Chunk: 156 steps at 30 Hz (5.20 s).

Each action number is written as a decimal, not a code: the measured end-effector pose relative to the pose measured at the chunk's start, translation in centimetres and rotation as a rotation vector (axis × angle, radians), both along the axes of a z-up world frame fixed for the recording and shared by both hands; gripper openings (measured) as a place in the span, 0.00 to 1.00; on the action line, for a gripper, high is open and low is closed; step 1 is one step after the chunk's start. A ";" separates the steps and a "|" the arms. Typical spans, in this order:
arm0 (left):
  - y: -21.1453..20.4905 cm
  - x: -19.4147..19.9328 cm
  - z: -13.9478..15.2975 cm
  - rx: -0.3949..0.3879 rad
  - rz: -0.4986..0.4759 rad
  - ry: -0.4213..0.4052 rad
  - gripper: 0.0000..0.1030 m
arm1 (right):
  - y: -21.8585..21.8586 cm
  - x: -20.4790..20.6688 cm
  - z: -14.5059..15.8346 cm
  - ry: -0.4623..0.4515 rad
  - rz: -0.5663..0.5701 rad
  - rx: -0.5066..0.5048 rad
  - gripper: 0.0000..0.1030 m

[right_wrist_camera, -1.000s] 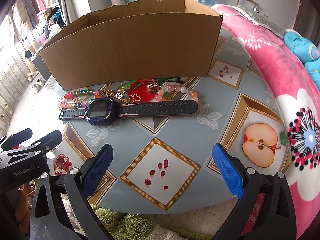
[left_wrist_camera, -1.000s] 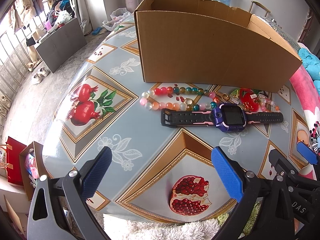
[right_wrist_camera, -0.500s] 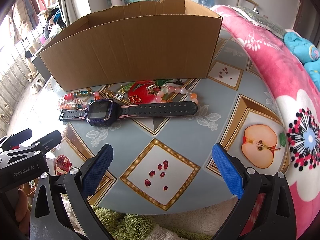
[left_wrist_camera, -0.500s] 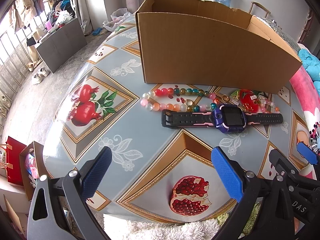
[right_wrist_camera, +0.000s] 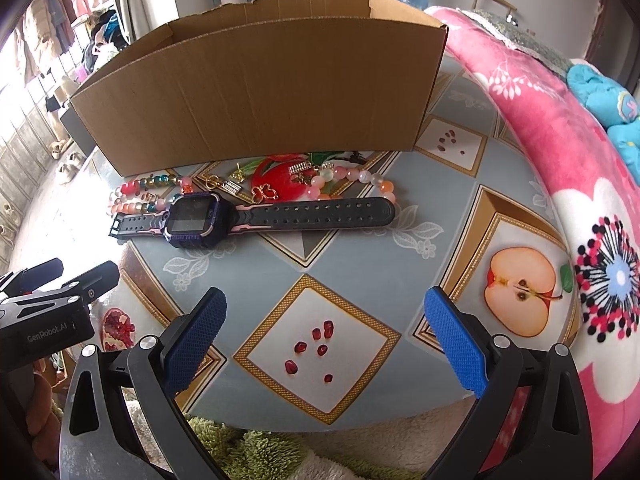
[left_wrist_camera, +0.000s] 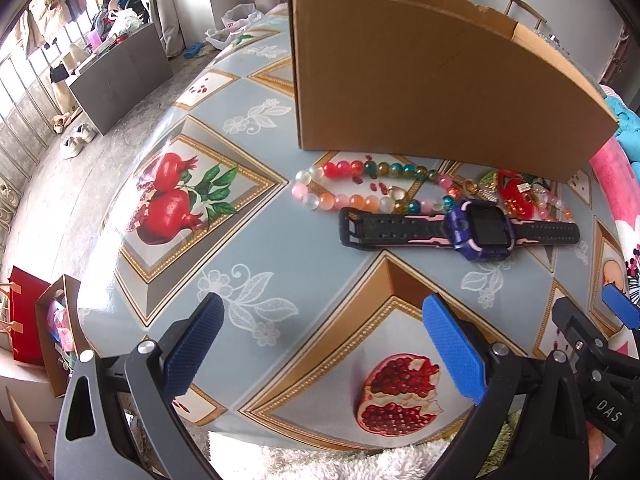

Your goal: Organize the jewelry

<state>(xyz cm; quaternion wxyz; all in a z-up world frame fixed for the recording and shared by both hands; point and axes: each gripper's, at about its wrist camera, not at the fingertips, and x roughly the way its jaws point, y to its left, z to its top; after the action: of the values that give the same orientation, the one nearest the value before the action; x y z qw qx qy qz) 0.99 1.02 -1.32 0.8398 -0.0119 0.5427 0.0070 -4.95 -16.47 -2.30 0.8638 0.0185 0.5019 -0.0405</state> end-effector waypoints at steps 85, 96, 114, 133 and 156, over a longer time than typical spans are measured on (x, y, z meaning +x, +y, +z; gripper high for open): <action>1.5 2.8 -1.2 -0.169 -0.261 -0.161 0.15 | -9.6 6.1 -1.2 -0.044 -0.052 0.431 0.53; 1.6 2.8 -1.3 -0.168 -0.272 -0.166 0.15 | -12.0 6.0 -0.7 -0.126 -0.065 0.687 0.49; 1.8 2.7 -1.2 -0.181 -0.257 -0.170 0.11 | -7.3 6.5 0.0 -0.151 0.012 0.432 0.01; 2.7 1.7 0.0 -0.373 -0.276 -0.142 0.03 | -8.1 5.2 -0.6 -0.149 0.009 0.436 0.01; 2.5 2.9 -1.1 -0.361 -0.231 -0.088 0.31 | -7.1 5.1 -0.7 -0.157 0.021 0.393 0.01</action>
<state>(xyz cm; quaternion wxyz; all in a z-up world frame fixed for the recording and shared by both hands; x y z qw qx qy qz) 3.91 3.55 -2.38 0.8421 -0.1003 0.4958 -0.1870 0.18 -23.56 -3.04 0.8805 0.1842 0.4314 0.0688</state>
